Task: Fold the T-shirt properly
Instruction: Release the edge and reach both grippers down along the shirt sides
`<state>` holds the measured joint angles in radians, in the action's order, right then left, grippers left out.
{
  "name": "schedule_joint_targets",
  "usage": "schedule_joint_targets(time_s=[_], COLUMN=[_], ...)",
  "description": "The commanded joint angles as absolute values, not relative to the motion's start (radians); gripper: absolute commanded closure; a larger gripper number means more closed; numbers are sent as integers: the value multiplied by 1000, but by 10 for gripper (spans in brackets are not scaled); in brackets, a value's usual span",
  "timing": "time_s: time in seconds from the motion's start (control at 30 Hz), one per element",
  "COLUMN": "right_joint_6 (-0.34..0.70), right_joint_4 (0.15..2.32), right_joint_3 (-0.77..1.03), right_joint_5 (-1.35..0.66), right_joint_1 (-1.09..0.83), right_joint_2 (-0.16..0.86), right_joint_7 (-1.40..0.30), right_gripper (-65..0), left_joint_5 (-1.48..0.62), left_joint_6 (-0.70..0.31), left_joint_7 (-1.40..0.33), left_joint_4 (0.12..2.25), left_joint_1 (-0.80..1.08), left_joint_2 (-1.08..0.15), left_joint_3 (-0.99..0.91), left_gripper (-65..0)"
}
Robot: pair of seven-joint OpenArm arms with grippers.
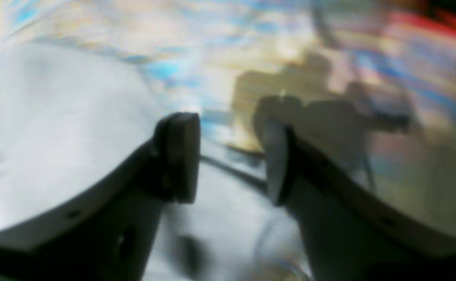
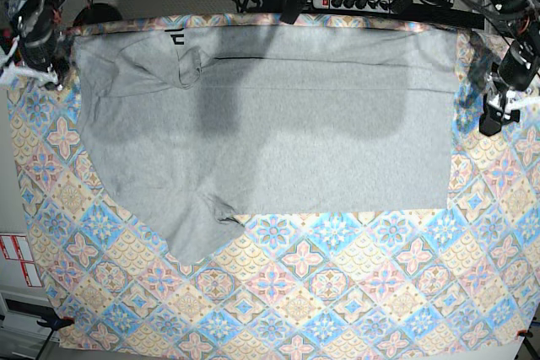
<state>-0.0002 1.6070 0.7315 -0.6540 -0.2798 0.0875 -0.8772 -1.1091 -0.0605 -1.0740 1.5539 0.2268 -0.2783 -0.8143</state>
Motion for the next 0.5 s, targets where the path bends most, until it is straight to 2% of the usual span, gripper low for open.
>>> schedule_joint_targets(time_s=[0.0,0.13,0.33,0.47], right_joint_6=[4,4,4,4], right_joint_4=[1627,1626,1620,1618], right_joint_3=[714,593,381,282], right_joint_5=[-647,-622,-621,-579], right_joint_1=[-263,-205,-120,-65], right_joint_2=[99,108,179,216], right_joint_7=[-866,-866,-858,-865], right_gripper=[-264,-264,-263,-263], left_joint_5=[-1098,-974,-819,-677], left_joint_6=[-67,-73,-74,-74], left_joint_7=[-1070,-1069,-1066,-987], left_joint_4=[1567,1534,1299,1205], left_joint_1=[196,88,-120,-209], left_joint_2=[-295,-295,-303,-303], left_joint_3=[-797,-742,-737,-691], left_gripper=[-357,-357,-354,-353])
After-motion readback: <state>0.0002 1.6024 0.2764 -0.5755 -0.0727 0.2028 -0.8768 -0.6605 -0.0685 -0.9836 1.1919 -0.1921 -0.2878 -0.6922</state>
